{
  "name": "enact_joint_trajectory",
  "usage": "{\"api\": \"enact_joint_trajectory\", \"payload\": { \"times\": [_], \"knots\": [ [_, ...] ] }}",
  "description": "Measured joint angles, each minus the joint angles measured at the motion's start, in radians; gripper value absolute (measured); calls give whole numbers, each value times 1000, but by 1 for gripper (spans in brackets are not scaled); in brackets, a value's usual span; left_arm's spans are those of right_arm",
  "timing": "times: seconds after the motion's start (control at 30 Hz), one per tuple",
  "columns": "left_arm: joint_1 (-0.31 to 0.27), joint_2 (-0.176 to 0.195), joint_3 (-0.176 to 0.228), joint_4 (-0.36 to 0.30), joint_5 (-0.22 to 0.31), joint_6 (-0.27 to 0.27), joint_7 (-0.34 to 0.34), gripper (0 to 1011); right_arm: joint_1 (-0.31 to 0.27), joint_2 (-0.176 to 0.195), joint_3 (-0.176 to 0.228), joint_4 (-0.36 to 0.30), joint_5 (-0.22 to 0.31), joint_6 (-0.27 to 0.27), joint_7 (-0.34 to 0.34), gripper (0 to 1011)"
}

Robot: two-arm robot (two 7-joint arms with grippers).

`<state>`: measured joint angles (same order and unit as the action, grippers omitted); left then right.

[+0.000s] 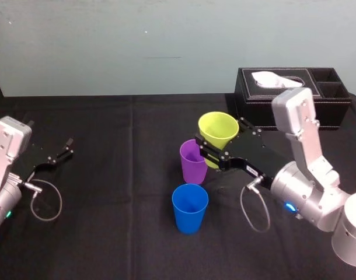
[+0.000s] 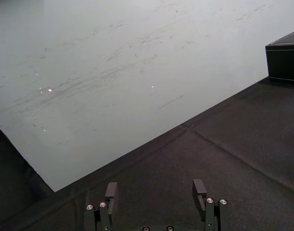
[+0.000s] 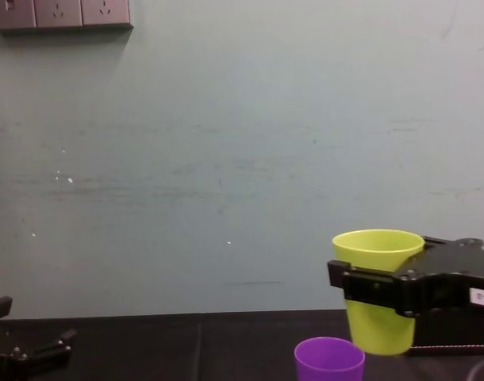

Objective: Stack the three plastic cups sequentially using one hand.

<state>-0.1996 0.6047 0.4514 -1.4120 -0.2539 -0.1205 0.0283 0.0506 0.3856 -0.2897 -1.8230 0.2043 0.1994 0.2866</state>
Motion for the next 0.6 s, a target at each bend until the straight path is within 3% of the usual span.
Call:
{"api": "enact_joint_trajectory", "payload": {
  "times": [0.6],
  "knots": [
    [0, 0, 0, 0, 0, 0, 0, 1010, 78, -69, -43, 139, -60, -29, -6, 755]
  ]
}}
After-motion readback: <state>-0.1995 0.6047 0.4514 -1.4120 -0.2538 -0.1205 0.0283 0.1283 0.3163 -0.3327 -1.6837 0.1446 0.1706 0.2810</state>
